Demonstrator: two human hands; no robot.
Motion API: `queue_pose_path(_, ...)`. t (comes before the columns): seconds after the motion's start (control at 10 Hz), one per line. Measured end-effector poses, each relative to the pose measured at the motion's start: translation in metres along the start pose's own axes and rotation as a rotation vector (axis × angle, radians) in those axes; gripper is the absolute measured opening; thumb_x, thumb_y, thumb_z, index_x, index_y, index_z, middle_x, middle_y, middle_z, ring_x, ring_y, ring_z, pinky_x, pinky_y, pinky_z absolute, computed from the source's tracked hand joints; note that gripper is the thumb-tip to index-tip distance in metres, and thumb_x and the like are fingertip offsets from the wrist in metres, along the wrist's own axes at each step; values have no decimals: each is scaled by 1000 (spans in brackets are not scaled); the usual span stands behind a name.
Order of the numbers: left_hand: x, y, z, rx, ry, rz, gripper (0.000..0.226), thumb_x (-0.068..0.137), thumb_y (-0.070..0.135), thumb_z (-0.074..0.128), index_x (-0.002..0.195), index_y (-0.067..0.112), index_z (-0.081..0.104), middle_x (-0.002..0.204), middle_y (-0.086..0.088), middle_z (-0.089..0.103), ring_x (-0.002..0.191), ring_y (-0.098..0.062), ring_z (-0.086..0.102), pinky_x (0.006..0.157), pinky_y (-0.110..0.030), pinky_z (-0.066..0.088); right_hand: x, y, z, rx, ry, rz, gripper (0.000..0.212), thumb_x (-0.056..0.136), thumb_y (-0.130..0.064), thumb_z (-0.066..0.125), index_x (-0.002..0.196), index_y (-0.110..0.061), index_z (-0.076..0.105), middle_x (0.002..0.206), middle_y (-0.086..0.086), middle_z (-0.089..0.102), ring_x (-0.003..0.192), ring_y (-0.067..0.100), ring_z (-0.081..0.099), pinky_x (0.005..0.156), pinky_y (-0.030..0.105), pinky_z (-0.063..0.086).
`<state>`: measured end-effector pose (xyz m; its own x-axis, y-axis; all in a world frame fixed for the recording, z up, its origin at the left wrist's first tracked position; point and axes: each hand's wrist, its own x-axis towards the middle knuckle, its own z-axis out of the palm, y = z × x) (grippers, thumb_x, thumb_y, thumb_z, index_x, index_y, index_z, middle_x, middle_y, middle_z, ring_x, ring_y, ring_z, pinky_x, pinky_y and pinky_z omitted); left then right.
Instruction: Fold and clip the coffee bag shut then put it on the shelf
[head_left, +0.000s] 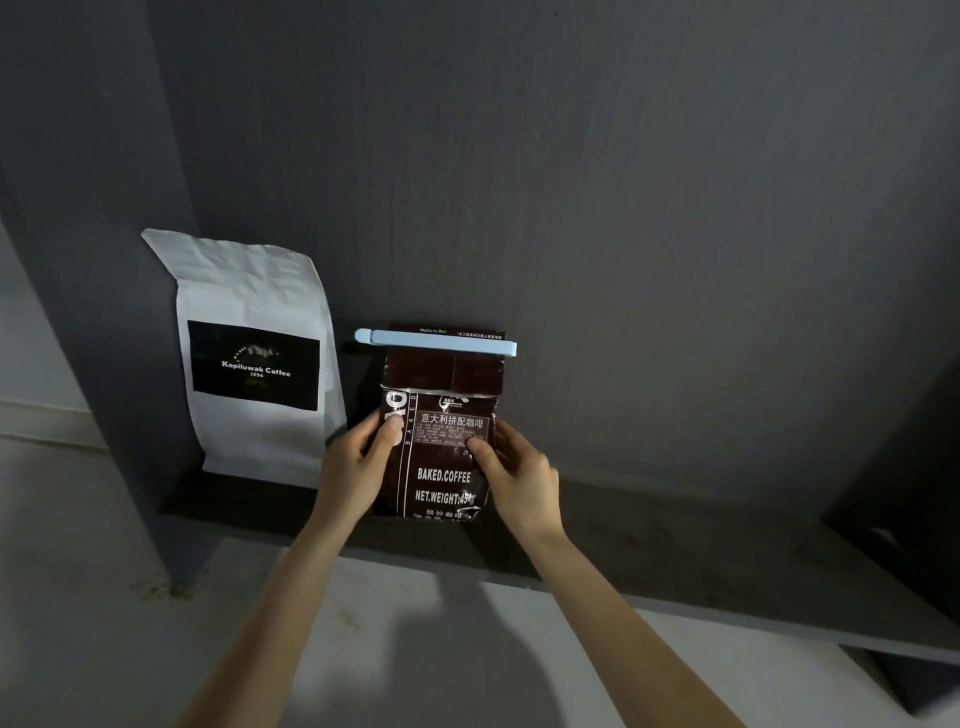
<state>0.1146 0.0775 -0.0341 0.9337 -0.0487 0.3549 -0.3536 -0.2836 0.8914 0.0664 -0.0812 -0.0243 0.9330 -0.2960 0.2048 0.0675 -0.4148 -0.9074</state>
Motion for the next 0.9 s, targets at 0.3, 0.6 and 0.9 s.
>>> queue_pose_path(0.3, 10, -2, -1, 47, 14, 25, 31, 93, 22, 41, 117, 8, 54, 93, -2, 62, 81, -14, 59, 61, -16, 44, 5, -1, 2, -39, 8, 18, 50, 81, -39, 59, 124, -18, 48, 115, 4, 66, 103, 13, 62, 89, 28, 51)
queue_pose_path(0.6, 3, 3, 1, 102, 99, 32, 27, 91, 22, 46, 113, 9, 56, 92, -9, 67, 69, -6, 58, 52, -8, 44, 7, -2, -1, 6, -29, 56, 49, 80, -37, 61, 123, -17, 49, 117, 5, 65, 103, 15, 61, 92, 33, 50)
queue_pose_path(0.9, -6, 29, 0, 222, 153, 67, 51, 86, 23, 55, 131, 9, 36, 121, -17, 58, 109, -30, 56, 89, -42, 49, -3, -12, -22, -126, -113, 22, 55, 84, -30, 57, 133, -16, 35, 135, 9, 51, 122, 21, 48, 95, 28, 40)
